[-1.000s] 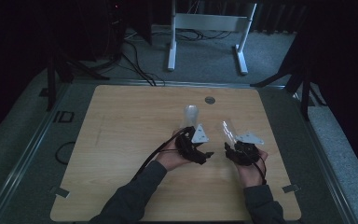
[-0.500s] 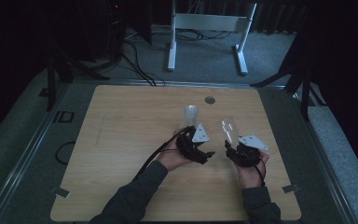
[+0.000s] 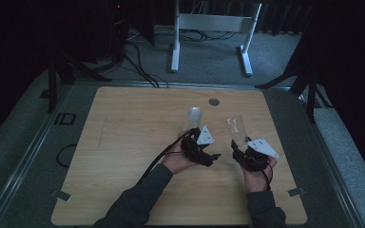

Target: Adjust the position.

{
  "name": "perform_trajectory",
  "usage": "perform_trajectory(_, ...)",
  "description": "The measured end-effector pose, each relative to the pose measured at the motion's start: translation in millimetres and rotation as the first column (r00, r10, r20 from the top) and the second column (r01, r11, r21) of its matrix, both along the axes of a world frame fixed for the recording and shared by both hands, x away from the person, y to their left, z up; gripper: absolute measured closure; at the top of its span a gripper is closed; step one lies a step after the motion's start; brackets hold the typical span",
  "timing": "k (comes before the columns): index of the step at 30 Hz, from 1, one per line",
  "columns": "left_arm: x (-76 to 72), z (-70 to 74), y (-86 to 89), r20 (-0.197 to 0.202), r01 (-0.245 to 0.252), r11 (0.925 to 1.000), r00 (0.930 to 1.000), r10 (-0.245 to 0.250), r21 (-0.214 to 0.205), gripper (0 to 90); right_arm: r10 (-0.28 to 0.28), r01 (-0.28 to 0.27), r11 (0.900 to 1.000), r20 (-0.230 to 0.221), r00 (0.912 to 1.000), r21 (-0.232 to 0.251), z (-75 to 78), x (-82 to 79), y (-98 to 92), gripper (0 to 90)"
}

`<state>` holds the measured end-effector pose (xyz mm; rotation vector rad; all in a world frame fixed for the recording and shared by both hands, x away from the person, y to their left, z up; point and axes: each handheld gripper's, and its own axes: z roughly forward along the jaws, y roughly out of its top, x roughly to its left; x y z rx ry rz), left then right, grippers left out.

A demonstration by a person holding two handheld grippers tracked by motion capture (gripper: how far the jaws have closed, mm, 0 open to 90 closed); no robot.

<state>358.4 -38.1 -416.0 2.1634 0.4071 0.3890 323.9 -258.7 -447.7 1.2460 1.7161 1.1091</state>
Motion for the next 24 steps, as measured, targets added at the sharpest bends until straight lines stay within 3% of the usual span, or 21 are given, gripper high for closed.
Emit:
perform_trajectory(15, 1.5, 7.5, -3.6, -0.01, 0.0, 0.9991, 1.0, -0.001, -0.042, 24.2, 0.001, -0.004, 0.9998, 0.122, 0.9925, 0.019, 8.3, -12.3, -0.4, 42.7)
perform_trajectory(24, 4.3, 14.7, -5.9, -0.022, -0.013, 0.9957, 0.9997, 0.011, -0.092, 24.2, 0.006, -0.009, 0.9997, 0.153, 0.9882, 0.023, 10.7, -16.7, 0.4, 42.8)
